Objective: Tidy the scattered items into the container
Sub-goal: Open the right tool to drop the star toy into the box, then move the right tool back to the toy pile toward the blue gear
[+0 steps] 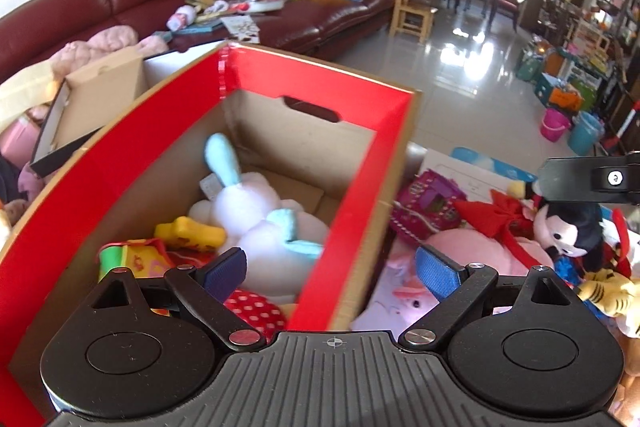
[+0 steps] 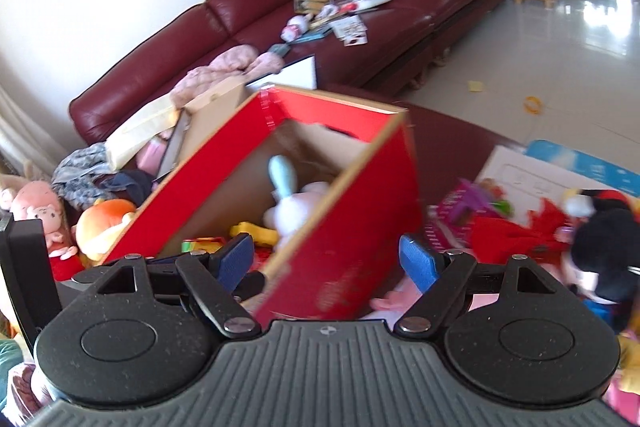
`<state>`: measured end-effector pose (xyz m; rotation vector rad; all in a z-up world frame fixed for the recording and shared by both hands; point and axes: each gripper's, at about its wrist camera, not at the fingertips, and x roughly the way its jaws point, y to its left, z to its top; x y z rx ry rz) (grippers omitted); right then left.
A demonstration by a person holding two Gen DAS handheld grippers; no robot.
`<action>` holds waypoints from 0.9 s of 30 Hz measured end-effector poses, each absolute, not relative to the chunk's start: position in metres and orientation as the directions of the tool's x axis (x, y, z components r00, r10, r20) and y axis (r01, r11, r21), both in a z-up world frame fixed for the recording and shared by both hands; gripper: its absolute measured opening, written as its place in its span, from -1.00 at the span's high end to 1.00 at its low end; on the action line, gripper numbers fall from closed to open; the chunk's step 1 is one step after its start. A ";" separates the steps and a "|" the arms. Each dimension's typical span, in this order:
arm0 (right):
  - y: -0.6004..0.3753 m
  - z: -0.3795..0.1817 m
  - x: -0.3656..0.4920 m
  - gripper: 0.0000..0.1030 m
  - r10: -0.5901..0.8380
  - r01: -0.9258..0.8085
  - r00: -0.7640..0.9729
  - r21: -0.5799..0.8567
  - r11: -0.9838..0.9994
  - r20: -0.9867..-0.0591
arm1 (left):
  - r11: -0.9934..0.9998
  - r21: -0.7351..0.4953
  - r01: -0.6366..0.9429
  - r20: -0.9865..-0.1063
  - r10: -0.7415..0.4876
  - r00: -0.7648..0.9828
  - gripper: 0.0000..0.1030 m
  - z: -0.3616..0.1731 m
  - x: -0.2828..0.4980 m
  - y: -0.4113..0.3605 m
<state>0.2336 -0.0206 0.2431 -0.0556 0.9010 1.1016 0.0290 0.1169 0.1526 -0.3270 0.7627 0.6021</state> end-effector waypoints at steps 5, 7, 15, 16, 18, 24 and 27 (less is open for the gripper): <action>-0.079 0.233 0.260 -0.66 0.710 -0.726 0.233 0.367 0.582 -0.665 | 0.842 -0.034 -0.539 -0.735 0.344 0.584 -0.89 0.148 0.059 0.082; -0.098 0.223 0.269 -0.66 0.691 -0.688 0.252 0.377 0.621 -0.677 | 0.857 -0.018 -0.515 -0.744 0.332 0.580 -0.89 0.143 0.069 0.069; -0.173 0.180 0.294 -0.66 0.643 -0.553 0.277 0.429 0.714 -0.714 | 0.908 0.044 -0.417 -0.785 0.290 0.548 -0.90 0.126 0.098 0.023; -0.183 0.177 0.297 -0.66 0.636 -0.533 0.288 0.432 0.727 -0.715 | 0.913 0.047 -0.405 -0.788 0.283 0.547 -0.90 0.124 0.101 0.019; -0.203 0.172 0.304 -0.66 0.626 -0.485 0.308 0.448 0.751 -0.716 | 0.923 0.047 -0.382 -0.794 0.266 0.546 -0.90 0.120 0.108 0.010; -0.242 0.155 0.310 -0.66 0.627 -0.406 0.318 0.495 0.768 -0.711 | 0.946 0.010 -0.323 -0.822 0.192 0.536 -0.89 0.094 0.132 -0.023; -0.239 0.148 0.303 -0.66 0.635 -0.426 0.296 0.497 0.756 -0.713 | 0.956 -0.031 -0.290 -0.843 0.131 0.522 -0.84 0.075 0.141 -0.040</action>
